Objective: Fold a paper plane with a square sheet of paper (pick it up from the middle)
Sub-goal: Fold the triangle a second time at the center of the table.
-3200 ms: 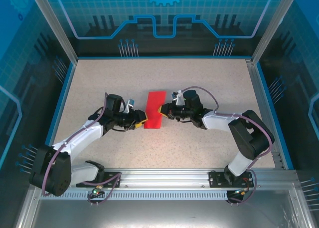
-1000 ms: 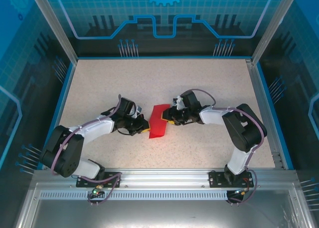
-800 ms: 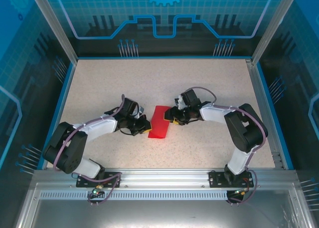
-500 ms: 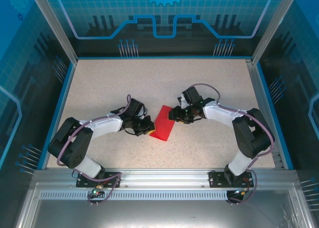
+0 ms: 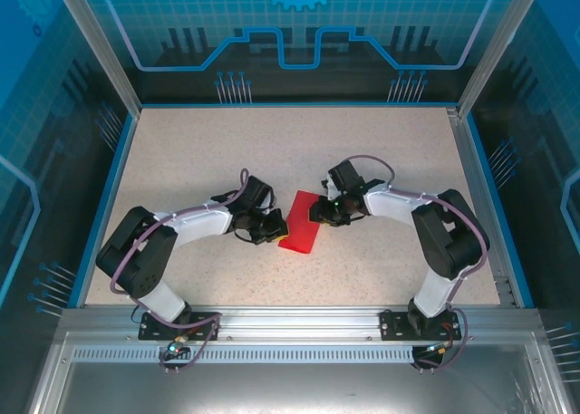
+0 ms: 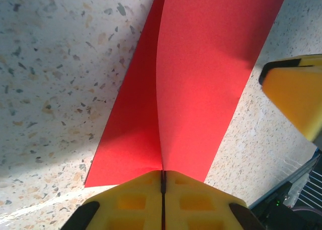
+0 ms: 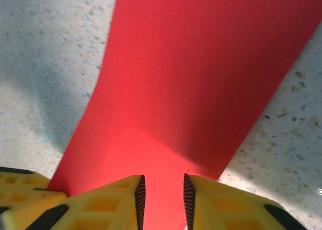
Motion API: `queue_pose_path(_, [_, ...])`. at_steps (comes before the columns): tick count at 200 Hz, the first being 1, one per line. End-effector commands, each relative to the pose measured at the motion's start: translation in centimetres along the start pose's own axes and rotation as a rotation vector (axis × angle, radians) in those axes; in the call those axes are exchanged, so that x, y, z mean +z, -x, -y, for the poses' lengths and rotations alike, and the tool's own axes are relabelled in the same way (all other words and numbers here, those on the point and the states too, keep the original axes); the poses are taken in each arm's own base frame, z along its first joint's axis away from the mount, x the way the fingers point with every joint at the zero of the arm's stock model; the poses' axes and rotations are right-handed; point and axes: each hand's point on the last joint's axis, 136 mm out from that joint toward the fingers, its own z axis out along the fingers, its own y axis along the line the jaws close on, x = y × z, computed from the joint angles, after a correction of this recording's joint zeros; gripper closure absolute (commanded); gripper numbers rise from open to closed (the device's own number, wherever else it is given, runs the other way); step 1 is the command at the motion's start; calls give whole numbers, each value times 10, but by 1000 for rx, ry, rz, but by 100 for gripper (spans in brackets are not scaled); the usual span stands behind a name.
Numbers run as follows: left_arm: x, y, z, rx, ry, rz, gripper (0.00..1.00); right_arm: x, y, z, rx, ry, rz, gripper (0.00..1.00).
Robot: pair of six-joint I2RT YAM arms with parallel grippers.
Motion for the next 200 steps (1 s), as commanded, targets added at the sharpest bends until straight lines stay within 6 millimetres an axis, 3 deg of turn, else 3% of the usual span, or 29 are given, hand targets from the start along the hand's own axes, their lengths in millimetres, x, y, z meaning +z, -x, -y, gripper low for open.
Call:
queue_pose_path(1, [3, 1, 2, 17, 27, -6, 92, 8, 0, 5, -17, -27, -15, 75])
queue_pose_path(80, [17, 0, 16, 55, 43, -39, 91, 15, -5, 18, -5, -34, -41, 79])
queue_pose_path(200, [36, 8, 38, 79, 31, -65, 90, 16, -8, 20, 0, 18, -43, 82])
